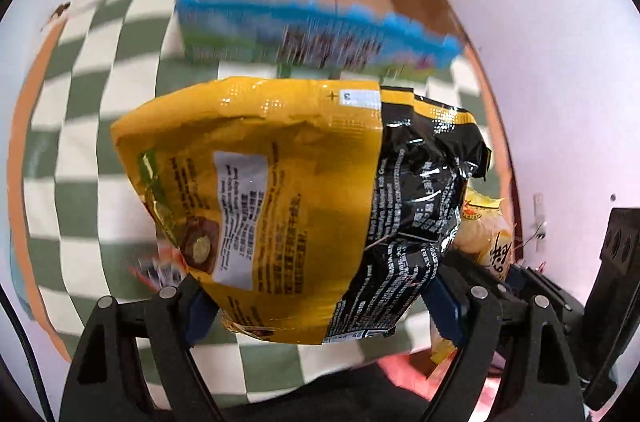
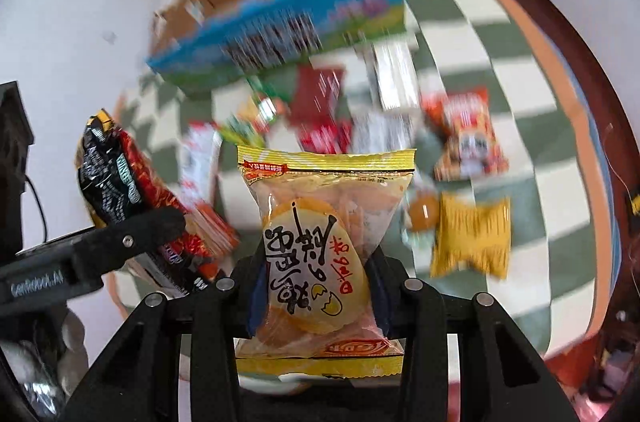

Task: Organize snacks
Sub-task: 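Carry both packets into the cardboard box and open both tools, then lift both tools out of the box, then grasp the orange sunflower-seed bag with the left tool while the right tool grasps the white wrapped bar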

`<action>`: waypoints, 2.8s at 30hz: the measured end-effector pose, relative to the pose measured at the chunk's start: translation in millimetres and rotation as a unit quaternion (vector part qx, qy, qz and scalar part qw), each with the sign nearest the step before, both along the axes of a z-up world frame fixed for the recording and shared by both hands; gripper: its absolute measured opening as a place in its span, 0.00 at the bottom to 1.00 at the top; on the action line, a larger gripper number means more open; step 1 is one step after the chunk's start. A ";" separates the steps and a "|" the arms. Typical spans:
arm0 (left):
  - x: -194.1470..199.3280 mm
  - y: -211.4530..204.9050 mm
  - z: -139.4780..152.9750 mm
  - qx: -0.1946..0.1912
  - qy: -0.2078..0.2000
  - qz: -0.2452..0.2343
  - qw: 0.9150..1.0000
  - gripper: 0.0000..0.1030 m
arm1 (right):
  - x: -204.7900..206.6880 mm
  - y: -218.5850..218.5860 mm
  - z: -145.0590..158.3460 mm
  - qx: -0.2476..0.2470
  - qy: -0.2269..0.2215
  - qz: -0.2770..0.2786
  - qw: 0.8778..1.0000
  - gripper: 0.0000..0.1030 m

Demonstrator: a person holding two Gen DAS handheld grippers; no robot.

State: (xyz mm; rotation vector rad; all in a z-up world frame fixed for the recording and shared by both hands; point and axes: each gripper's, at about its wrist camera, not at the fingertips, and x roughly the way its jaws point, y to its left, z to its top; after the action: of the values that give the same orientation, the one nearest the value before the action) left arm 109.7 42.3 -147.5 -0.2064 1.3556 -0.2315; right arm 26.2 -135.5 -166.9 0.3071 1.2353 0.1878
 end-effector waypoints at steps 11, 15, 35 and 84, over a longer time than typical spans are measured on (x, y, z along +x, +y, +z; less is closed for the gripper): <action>157.1 -10.9 56.2 0.014 -0.029 0.023 0.999 0.83 | 148.9 4.6 67.0 0.035 -0.087 0.036 0.995 0.43; 220.4 -9.2 39.6 0.026 -0.007 0.032 0.999 0.83 | 221.2 8.7 60.9 0.031 -0.089 0.051 0.994 0.43; 368.0 -1.6 -105.8 0.049 0.138 0.040 0.988 0.84 | 410.2 43.1 -69.6 -0.002 -0.012 0.100 0.995 0.62; 139.2 3.1 73.1 0.085 -0.137 0.057 0.985 0.86 | 219.8 5.8 75.2 -0.058 -0.111 0.046 0.991 0.85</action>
State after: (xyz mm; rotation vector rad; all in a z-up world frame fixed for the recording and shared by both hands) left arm 248.9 45.4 -74.3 -0.1027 1.0789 -0.0445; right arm 246.0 -129.7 -91.8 0.1249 1.0354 0.2235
